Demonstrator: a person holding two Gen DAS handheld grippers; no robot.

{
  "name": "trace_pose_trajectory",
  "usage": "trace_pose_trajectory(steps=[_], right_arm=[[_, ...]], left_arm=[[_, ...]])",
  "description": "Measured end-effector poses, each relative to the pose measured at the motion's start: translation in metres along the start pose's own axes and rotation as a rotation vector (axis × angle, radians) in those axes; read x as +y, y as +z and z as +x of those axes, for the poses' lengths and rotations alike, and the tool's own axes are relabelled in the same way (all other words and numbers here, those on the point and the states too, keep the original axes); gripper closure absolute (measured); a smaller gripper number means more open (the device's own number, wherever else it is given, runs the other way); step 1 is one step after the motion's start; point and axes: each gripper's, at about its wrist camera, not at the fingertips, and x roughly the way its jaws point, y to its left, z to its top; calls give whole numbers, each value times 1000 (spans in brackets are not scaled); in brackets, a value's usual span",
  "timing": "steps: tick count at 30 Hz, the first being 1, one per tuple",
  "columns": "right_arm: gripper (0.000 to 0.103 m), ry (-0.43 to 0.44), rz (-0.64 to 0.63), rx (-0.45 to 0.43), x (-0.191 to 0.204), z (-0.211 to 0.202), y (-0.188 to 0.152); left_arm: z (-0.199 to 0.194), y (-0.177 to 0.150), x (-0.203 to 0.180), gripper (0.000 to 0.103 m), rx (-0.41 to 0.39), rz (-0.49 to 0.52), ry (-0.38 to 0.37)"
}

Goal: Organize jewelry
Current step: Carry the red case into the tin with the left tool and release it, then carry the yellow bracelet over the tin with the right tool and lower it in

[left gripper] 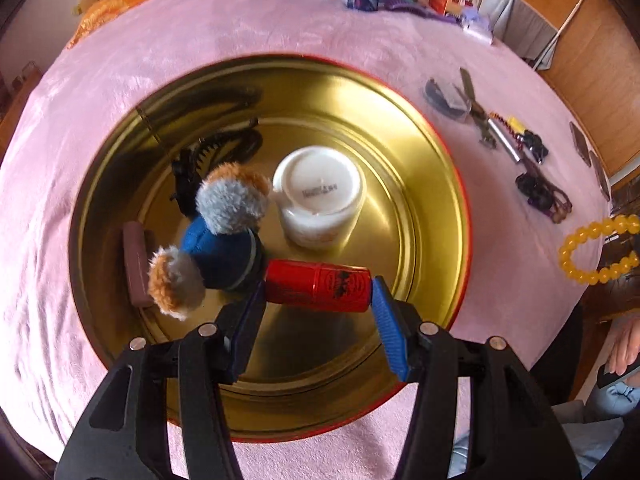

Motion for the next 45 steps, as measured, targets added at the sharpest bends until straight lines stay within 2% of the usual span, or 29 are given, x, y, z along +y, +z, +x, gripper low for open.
trace_pose_trajectory(steps=[3, 7, 10, 12, 16, 18, 20, 23, 24, 26, 29, 33, 37, 41, 45], right_arm=[[91, -7, 16, -11, -10, -9, -2], [91, -21, 34, -21, -21, -16, -2], [91, -29, 39, -22, -21, -17, -1], [91, -27, 39, -20, -19, -16, 0], [91, -20, 14, -10, -11, -11, 3], [91, -15, -6, -4, -4, -6, 8], [91, 7, -14, -2, 2, 0, 17], [91, 63, -26, -7, 18, 15, 37], [91, 77, -38, -9, 24, 22, 45], [91, 108, -58, -7, 38, 39, 64], [91, 151, -76, 5, 57, 71, 91], [91, 179, -78, 105, 79, 129, 118], [91, 152, -107, 258, 100, 196, 128], [91, 68, -168, 462, 108, 269, 114], [91, -7, -149, 687, 97, 330, 86]], left_arm=[[16, 0, 6, 49, 72, -43, -3], [23, 1, 15, 48, 111, -99, -30], [22, 0, 17, 48, 119, -112, -41], [15, 0, 16, 48, 93, -100, -22], [-15, -4, 22, 48, -38, -106, -65], [-31, -14, 27, 33, -114, -121, -79], [-46, -26, 33, 30, -202, -126, -74], [-64, -50, 43, 29, -347, -153, -37], [-69, -54, 43, 26, -387, -162, -25], [-77, -62, 44, 20, -460, -164, -3], [-88, -69, 46, 16, -541, -149, 32], [-90, -74, 53, 16, -548, -148, 12], [-81, -83, 65, 16, -517, -205, -96], [-81, -96, 82, 16, -537, -307, -145], [-84, -103, 89, 16, -554, -336, -147]])
